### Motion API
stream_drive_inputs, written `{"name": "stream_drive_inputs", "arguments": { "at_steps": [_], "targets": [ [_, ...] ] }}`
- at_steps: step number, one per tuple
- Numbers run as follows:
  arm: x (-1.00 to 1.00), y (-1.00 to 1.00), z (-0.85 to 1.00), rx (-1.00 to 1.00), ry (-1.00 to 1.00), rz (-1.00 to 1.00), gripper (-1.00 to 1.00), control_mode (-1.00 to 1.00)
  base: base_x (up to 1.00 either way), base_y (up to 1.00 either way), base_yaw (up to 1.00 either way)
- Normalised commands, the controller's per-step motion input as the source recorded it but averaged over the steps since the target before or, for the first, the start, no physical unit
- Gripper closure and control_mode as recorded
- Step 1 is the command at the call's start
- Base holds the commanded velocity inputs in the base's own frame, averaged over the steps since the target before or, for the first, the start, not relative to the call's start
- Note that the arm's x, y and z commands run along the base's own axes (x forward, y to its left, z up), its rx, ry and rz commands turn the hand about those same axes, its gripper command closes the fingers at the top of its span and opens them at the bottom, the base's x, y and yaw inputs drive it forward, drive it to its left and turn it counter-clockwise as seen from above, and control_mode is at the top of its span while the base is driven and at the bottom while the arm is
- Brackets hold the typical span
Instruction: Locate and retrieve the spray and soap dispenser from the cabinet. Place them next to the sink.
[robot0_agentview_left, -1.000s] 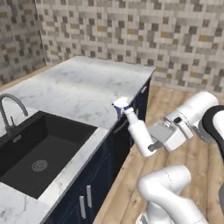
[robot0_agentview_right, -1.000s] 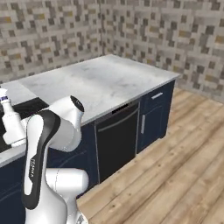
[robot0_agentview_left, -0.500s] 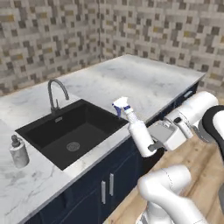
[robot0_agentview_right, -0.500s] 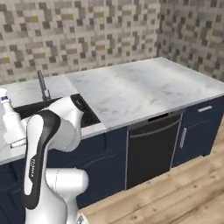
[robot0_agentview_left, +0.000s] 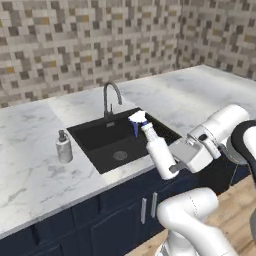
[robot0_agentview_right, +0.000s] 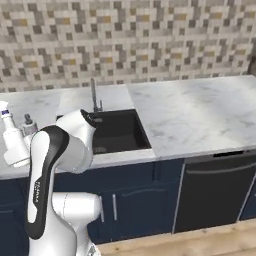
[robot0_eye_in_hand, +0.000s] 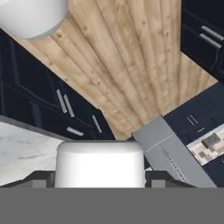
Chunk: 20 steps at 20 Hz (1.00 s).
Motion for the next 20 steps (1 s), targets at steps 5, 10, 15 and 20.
{"name": "stream_drive_inputs", "arguments": {
  "at_steps": [5,10,15,20],
  "targets": [
    [0.0,0.0,0.0,0.0,0.0,0.0,1.0,1.0,0.23,0.06,0.48],
    [0.0,0.0,0.0,0.0,0.0,0.0,1.0,1.0,0.32,0.07,0.44],
    [0.0,0.0,0.0,0.0,0.0,0.0,1.0,1.0,0.46,0.15,0.36],
    [0.0,0.0,0.0,0.0,0.0,0.0,1.0,1.0,0.71,0.0,0.11]
  ]
}}
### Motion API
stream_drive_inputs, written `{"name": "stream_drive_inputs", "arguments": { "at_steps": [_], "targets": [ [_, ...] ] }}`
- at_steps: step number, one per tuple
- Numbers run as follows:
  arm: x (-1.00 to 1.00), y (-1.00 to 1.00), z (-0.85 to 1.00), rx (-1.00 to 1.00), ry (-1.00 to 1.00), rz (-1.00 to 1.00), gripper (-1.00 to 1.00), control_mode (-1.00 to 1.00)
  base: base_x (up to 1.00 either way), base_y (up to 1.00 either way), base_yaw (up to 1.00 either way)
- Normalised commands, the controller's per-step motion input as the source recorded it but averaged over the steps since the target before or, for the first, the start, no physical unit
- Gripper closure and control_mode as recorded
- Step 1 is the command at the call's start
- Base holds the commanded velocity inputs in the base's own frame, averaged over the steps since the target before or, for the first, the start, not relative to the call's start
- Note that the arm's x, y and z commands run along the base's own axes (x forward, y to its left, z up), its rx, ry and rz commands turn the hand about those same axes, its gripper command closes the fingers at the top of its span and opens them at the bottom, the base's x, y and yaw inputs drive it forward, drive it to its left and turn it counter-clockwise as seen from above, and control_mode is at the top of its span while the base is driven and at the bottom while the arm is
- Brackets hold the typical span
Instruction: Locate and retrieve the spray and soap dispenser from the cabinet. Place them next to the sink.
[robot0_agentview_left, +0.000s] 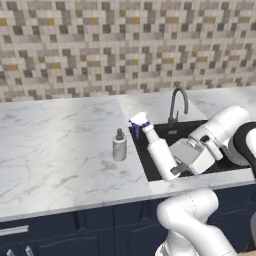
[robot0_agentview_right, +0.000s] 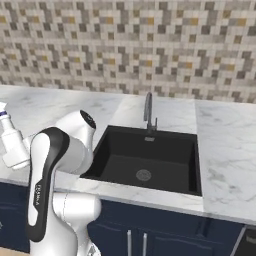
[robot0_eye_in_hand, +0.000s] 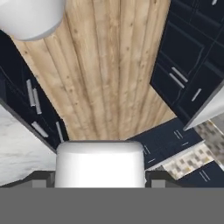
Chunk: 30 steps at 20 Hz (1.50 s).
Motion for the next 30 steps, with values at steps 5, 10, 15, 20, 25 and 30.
{"name": "stream_drive_inputs", "arguments": {
  "at_steps": [5,10,15,20,25,30],
  "targets": [
    [0.0,0.0,0.0,0.0,0.0,0.0,1.0,1.0,0.44,-0.01,-0.02],
    [0.0,0.0,0.0,0.0,0.0,0.0,1.0,1.0,0.15,0.0,-0.02],
    [0.0,0.0,0.0,0.0,0.0,0.0,1.0,1.0,0.0,0.35,-0.14],
    [0.0,0.0,0.0,0.0,0.0,0.0,1.0,1.0,0.0,0.66,-0.19],
    [0.0,0.0,0.0,0.0,0.0,0.0,1.0,1.0,0.0,0.33,-0.12],
    [0.0,0.0,0.0,0.0,0.0,0.0,1.0,1.0,0.0,0.0,-0.01]
  ]
}}
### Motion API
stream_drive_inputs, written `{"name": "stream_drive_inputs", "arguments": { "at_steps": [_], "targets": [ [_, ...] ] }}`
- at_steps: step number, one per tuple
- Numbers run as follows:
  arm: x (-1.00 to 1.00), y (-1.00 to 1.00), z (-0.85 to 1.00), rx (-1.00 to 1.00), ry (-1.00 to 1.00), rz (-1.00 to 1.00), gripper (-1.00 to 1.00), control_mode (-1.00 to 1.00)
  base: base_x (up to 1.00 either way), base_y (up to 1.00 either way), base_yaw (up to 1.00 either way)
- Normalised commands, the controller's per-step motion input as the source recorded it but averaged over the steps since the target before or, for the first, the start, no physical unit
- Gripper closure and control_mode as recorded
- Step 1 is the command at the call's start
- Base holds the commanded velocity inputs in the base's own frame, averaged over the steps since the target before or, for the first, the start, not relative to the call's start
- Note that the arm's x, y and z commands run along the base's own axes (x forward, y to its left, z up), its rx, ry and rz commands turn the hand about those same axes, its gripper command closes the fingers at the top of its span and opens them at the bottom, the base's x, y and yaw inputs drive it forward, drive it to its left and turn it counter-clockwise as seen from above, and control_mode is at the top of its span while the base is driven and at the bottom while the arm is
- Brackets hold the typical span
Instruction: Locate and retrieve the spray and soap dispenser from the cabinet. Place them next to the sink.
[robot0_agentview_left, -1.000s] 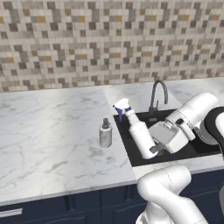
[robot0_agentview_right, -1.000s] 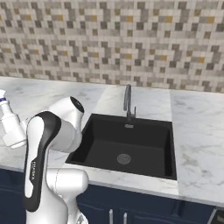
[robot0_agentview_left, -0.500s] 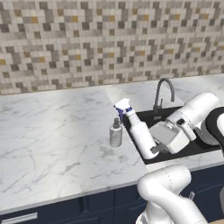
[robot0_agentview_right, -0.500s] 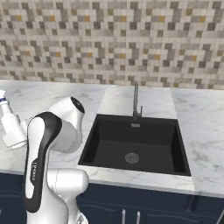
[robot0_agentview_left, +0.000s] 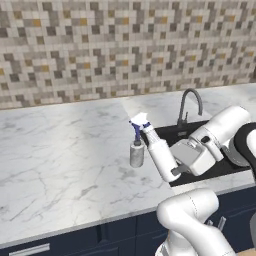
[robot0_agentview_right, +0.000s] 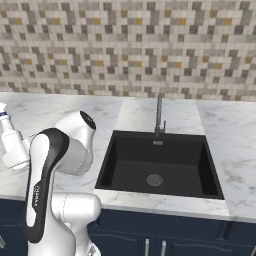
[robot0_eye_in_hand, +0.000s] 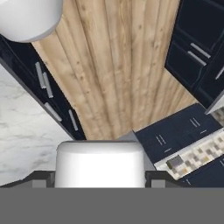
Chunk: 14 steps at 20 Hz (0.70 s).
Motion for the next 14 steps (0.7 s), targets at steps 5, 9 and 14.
{"name": "stream_drive_inputs", "arguments": {
  "at_steps": [5,9,14],
  "targets": [
    [0.09,0.0,0.0,0.0,0.0,0.02,1.0,-1.0,0.0,0.0,0.0],
    [0.57,-0.19,-0.18,0.08,-0.03,0.21,1.0,-1.0,0.0,0.0,0.0],
    [0.55,-0.32,-0.27,0.11,-0.17,0.3,1.0,-1.0,0.0,0.0,0.0]
  ]
}}
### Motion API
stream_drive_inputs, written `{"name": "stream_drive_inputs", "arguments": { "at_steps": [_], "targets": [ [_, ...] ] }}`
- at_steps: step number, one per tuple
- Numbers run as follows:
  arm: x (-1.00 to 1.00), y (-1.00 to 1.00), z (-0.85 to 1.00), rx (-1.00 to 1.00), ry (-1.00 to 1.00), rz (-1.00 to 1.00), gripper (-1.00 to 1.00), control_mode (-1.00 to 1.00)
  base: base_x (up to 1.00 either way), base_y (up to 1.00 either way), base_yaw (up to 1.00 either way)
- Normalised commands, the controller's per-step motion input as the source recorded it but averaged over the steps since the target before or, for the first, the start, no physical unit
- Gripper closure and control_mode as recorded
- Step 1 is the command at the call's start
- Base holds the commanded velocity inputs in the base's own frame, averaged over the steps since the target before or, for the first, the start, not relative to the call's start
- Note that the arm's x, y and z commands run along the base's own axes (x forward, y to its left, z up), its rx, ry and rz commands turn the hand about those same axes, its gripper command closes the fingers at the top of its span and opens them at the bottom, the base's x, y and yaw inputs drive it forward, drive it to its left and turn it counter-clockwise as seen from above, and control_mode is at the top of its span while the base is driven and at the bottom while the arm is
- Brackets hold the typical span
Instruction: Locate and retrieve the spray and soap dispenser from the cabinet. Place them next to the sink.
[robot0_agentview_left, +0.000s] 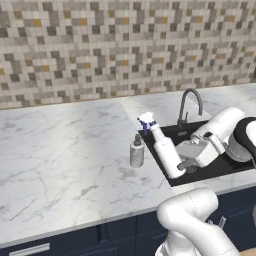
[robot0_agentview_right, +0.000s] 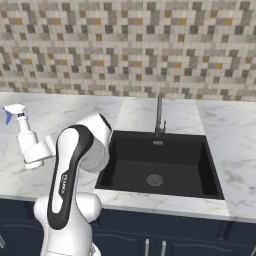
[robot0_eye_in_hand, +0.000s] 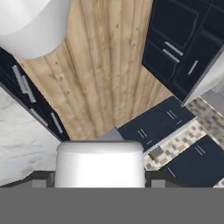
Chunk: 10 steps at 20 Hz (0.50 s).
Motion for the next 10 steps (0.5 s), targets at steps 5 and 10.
{"name": "stream_drive_inputs", "arguments": {
  "at_steps": [5,10],
  "targets": [
    [0.56,-0.53,-0.35,0.07,-0.36,0.2,1.0,-1.0,0.0,0.0,0.0],
    [0.72,-0.73,-0.35,0.16,-0.32,0.1,1.0,-1.0,0.0,0.0,0.0]
  ]
}}
